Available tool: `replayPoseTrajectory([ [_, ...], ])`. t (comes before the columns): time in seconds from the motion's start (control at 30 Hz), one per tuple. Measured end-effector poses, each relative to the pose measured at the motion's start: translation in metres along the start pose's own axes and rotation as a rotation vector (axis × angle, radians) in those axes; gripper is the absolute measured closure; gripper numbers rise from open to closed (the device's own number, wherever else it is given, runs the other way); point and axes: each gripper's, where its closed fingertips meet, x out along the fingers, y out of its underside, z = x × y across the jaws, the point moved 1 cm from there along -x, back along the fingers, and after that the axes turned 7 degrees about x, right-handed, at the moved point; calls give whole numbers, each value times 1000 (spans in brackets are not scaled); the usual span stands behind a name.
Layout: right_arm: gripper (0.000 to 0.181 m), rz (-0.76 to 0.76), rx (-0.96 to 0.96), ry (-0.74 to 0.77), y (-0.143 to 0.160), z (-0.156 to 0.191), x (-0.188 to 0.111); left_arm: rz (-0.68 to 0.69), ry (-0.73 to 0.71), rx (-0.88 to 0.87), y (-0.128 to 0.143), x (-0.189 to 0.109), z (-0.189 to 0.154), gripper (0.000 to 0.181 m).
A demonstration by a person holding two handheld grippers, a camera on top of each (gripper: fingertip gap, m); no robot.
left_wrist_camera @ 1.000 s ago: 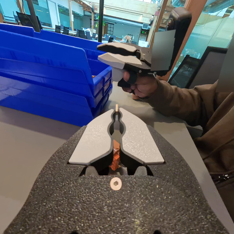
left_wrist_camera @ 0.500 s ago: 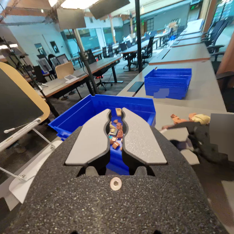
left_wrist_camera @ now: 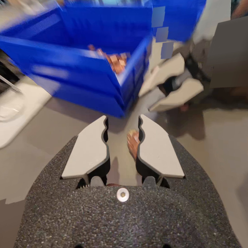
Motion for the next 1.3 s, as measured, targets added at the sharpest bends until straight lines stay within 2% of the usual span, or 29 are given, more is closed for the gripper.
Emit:
replayPoseTrajectory([
  [0.07, 158, 52, 2, -70, 10, 13, 6, 119, 104, -8, 38, 5, -20, 133],
  [0.13, 158, 107, -22, -95, 22, 19, 11, 203, 140, -10, 64, 14, -30, 126],
  [0.3, 155, 227, -39, -141, 50, 29, 19, 319, 193, -14, 87, 36, -48, 121],
  [0.4, 154, 260, -51, -155, 59, 31, 21, 360, 160, -25, 98, 43, -45, 130],
  [0.53, 152, 283, -31, -173, 65, 31, 21, 277, 179, -106, 94, 44, -42, 133],
  [0.67, 147, 265, 23, -165, 65, 23, 20, 129, 222, -234, 76, 37, -34, 133],
  [0.93, 141, 79, -49, -69, 33, 11, 14, -177, 407, -445, 36, 20, -35, 134],
  [1.13, 141, 6, -71, -10, 20, 5, 11, -256, 435, -450, 28, 18, -37, 134],
  [1.3, 141, -34, -3, -31, 14, 7, 10, -401, 479, -517, 12, 13, -34, 135],
])
